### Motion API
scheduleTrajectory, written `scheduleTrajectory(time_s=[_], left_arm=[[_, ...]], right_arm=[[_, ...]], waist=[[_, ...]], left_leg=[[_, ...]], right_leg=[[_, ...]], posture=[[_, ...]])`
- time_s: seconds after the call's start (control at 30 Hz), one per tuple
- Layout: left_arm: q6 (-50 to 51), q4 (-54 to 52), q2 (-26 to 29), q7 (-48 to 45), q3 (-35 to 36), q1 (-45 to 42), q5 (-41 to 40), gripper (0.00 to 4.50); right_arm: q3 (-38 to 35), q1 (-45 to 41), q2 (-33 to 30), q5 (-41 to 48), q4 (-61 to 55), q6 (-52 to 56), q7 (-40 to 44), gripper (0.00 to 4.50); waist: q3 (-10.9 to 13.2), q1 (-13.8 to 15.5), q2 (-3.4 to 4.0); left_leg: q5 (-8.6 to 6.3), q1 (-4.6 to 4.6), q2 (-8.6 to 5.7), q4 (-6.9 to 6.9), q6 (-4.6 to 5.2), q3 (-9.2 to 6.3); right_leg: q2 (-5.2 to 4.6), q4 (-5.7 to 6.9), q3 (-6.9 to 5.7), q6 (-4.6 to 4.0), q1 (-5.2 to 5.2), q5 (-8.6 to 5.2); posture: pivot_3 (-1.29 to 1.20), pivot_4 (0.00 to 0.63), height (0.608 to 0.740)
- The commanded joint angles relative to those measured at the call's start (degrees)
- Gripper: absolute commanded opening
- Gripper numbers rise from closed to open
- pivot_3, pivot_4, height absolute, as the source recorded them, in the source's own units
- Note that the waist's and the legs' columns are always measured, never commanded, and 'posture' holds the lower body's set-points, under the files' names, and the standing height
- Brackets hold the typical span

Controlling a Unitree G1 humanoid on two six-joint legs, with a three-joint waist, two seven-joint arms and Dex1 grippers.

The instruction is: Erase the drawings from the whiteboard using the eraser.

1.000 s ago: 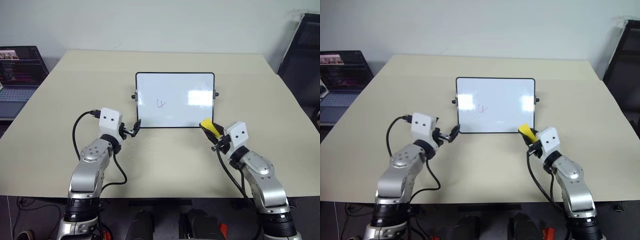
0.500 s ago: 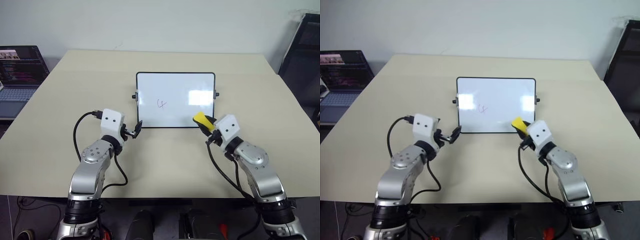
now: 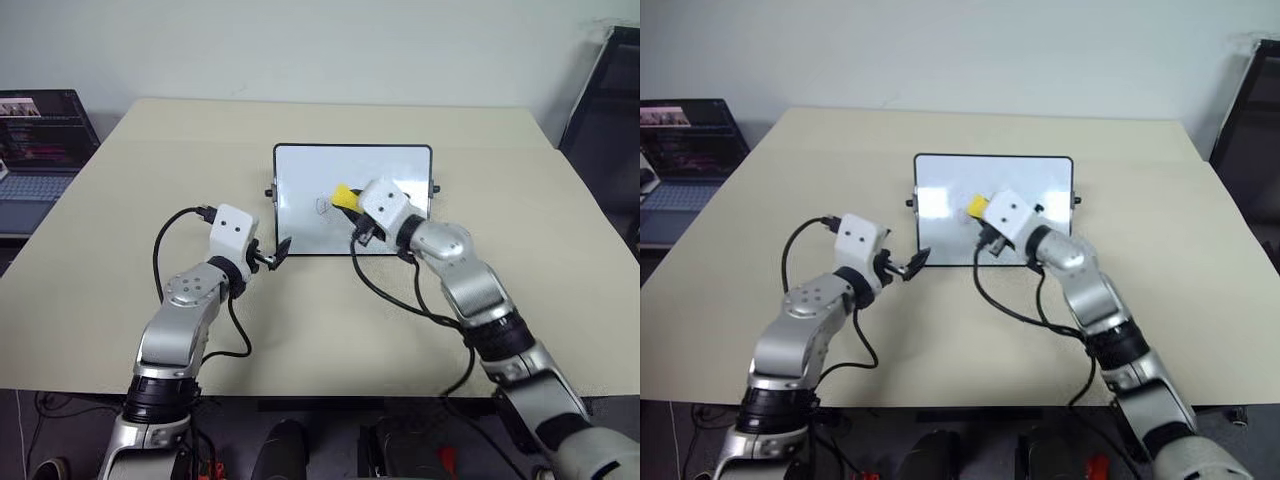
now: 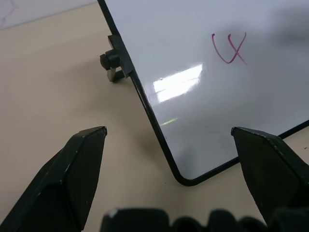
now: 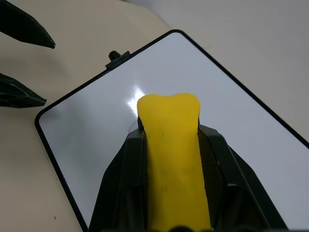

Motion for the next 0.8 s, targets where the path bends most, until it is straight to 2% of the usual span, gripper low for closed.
scheduleTrajectory(time_s=[0.03,0.17,0.57,0.8], left_arm=[[0.10,0.44,1.23,-1.52,-0.01,-2.07,-0.30,4.50],[0.44,0.85,1.82,-2.53,-0.18,-2.99,-0.23,4.50],[0.37,0.47,2.53,-4.45,-1.89,-3.66,0.36,4.50],[0.37,-0.15,2.26,-4.54,-1.96,-3.28,0.46,4.50]], right_arm=[[2.23,-5.11,0.88,-2.20,4.87,-3.57,1.39,1.07],[4.26,-10.21,3.56,-4.49,13.78,-6.89,0.51,1.07],[2.90,-20.34,9.16,-6.81,40.18,-14.20,-3.92,1.07],[4.70,-17.56,6.63,-7.90,40.48,-12.54,2.80,1.07]], waist=[[0.00,-0.01,0.00],[0.00,-0.02,0.00],[0.01,-0.05,0.01],[0.00,0.00,0.01]], left_leg=[[0.00,0.00,0.00,0.00,0.00,0.00],[0.00,-0.01,0.02,-0.01,0.00,-0.04],[0.00,-0.01,0.03,-0.02,0.00,-0.13],[0.00,0.01,0.01,0.03,0.00,-0.16]], right_leg=[[-0.01,0.00,-0.02,0.00,0.00,0.00],[-0.01,0.00,-0.04,-0.01,-0.03,0.00],[-0.04,0.01,-0.02,-0.04,-0.05,0.02],[-0.04,0.13,-0.02,-0.05,-0.02,0.03]], posture=[[0.00,0.150,0.740],[0.00,0.150,0.740],[0.00,0.150,0.740],[0.00,0.150,0.740]])
